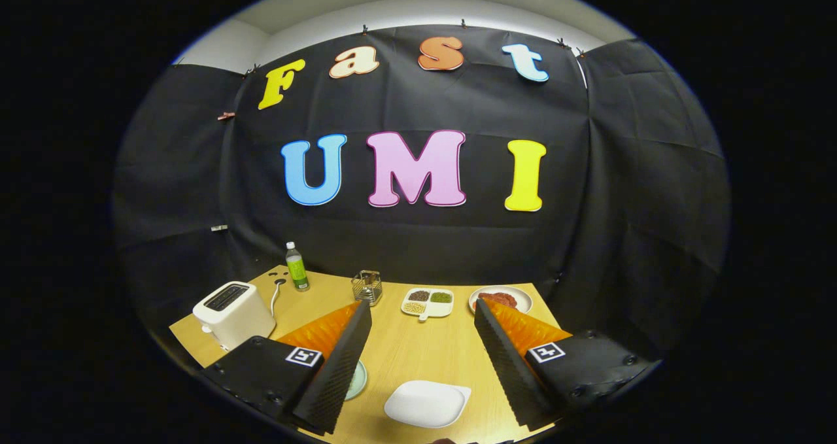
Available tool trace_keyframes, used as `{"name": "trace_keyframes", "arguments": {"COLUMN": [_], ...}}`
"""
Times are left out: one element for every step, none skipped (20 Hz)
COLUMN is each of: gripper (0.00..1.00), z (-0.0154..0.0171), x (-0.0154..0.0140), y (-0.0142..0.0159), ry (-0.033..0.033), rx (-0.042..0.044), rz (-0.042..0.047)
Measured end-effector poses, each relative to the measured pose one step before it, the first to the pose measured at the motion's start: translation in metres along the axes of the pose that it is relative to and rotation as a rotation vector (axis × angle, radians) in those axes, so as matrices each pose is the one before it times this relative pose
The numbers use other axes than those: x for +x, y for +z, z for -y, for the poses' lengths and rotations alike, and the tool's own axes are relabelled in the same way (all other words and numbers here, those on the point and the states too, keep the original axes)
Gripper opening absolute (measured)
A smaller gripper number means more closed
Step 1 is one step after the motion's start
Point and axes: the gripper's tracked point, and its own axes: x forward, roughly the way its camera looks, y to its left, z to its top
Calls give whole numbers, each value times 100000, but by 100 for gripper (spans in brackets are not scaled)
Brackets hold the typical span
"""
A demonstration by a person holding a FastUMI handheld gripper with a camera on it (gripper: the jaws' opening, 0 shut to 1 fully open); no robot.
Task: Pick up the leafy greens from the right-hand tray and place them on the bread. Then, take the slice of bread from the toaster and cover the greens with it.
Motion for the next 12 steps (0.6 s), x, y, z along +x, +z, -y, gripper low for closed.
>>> {"name": "trace_keyframes", "arguments": {"gripper": [98, 98, 98, 98, 98, 98, 98, 98, 98, 98, 98, 98], "z": [578, 622, 702, 536, 392, 264, 322, 277, 278, 211, -31, -210], "x": [-300, -211, -153, -216, -131, -145, 15, 18, 69, 21, 173, 54], "y": [306, 363, 448, 413, 235, 115, 123, 138, 28, -102, -322, -551], "ry": [-1048, -1541, -1483, -1243, -791, -569, -263, -494, -630, -444, 110, 634], "rx": [-17, 18, -7, 143, 155, 525, 692, 457, 232, 144, 29, -146], "rz": [525, 867, 1231, 1087, 520, 175, 142, 269, 423, -15, -630, -1233]}}
